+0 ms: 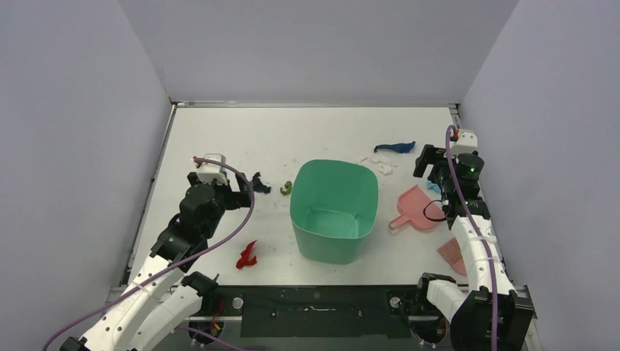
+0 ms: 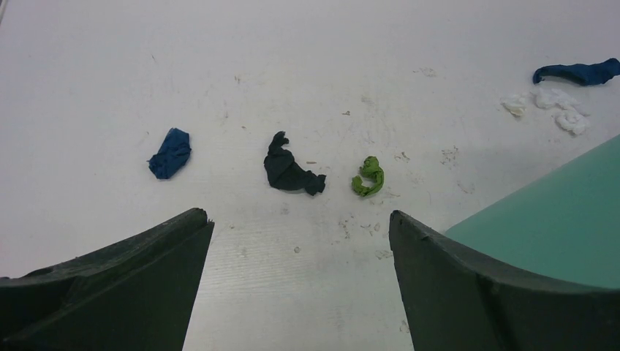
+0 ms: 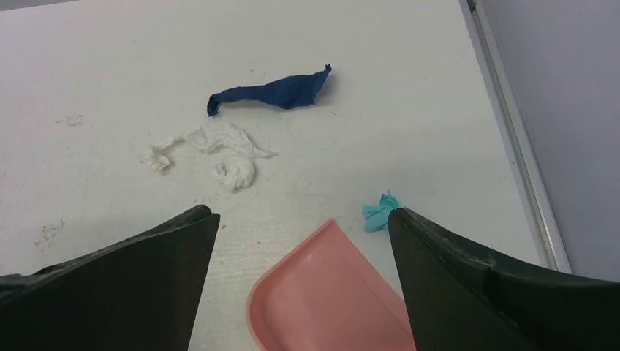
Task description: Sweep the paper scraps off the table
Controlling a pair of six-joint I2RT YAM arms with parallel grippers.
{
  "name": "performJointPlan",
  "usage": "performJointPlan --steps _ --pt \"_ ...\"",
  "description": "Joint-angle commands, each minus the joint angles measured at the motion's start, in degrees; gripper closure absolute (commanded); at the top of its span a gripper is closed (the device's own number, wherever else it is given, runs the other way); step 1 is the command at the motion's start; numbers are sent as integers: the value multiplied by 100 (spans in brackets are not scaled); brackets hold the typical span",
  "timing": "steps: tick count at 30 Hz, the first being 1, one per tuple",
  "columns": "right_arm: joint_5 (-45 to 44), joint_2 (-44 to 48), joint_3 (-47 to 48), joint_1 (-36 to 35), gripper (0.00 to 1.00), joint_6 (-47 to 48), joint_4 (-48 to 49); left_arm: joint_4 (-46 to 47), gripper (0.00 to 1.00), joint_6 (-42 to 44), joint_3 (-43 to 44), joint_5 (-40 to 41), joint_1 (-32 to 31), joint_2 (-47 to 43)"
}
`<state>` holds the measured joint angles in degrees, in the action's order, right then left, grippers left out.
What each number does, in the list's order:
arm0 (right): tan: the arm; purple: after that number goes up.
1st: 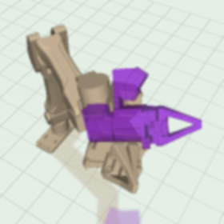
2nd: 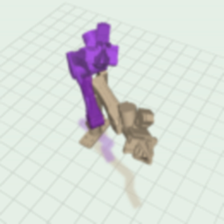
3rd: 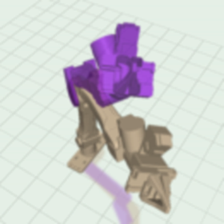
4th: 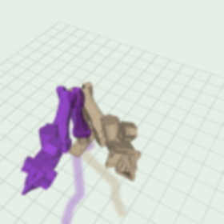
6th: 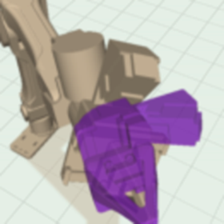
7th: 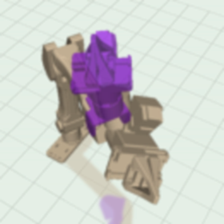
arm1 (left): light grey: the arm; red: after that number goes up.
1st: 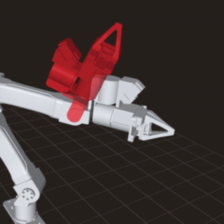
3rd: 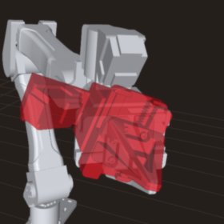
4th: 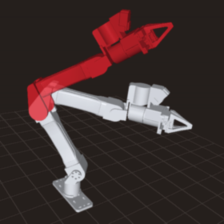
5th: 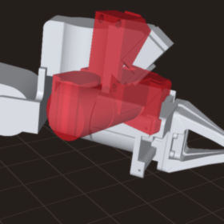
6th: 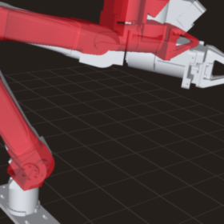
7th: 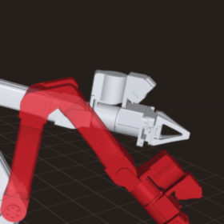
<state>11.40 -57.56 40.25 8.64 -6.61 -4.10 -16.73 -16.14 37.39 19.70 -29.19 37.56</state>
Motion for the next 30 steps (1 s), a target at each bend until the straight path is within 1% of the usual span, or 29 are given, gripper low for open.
performJointPlan --steps 1,3,6,7,9,11,12,13,14,15,16,17,18,19,21,23,25,26,28,30 --pt "37 220 -39 32 10 164 509 298 10 -38 173 60 -7 -32" --pt "185 276 -120 32 10 454 563 302 10 -38 173 60 -9 -48" --pt "806 340 -175 72 10 1286 436 315 10 -21 170 119 -8 -85" --pt "966 354 -181 75 10 1435 308 323 10 -13 181 123 -8 -90" --pt "1147 350 -179 93 6 1471 218 235 10 -18 312 -30 -9 -135" --pt "1330 332 -135 126 2 1443 147 110 12 -4 551 -278 -13 -203" --pt "1438 333 -132 140 14 1435 126 33 14 -17 759 -382 -13 -231" --pt "1561 325 -124 153 35 1453 114 -60 16 -36 912 -512 -16 -264" --pt "1669 312 -115 161 63 1476 93 -162 18 -81 1092 -686 -16 -291" --pt "1741 301 -110 164 84 1471 81 -250 22 -120 1269 -886 -19 -319" --pt "1744 284 -99 164 93 1465 66 -356 24 -152 1425 -1148 -21 -338" --pt "1725 278 -80 172 94 1457 59 -434 26 -185 1591 -1430 -17 -357" --pt "1692 266 -71 179 95 1457 58 -504 31 -221 1736 -1742 -19 -370" --pt "1671 271 -67 181 95 1455 63 -556 34 -238 1869 -2258 -23 -387" --pt "1634 280 -77 190 95 1478 67 -636 37 -281 2130 -3146 -29 -399" --pt "1600 289 -81 199 95 1490 73 -614 38 -354 2341 -4289 -26 -351" --pt "1577 268 -85 203 95 1495 85 -511 38 -640 2524 -5425 -30 -177" --pt "1573 250 -79 200 95 1508 80 -435 38 -800 2553 -5869 -34 -84" --pt "1572 214 -61 199 95 1525 60 -245 43 -1063 2553 -6559 -78 94" --pt "1576 174 -46 199 95 1553 35 -248 47 -1051 2563 -6936 -193 242"
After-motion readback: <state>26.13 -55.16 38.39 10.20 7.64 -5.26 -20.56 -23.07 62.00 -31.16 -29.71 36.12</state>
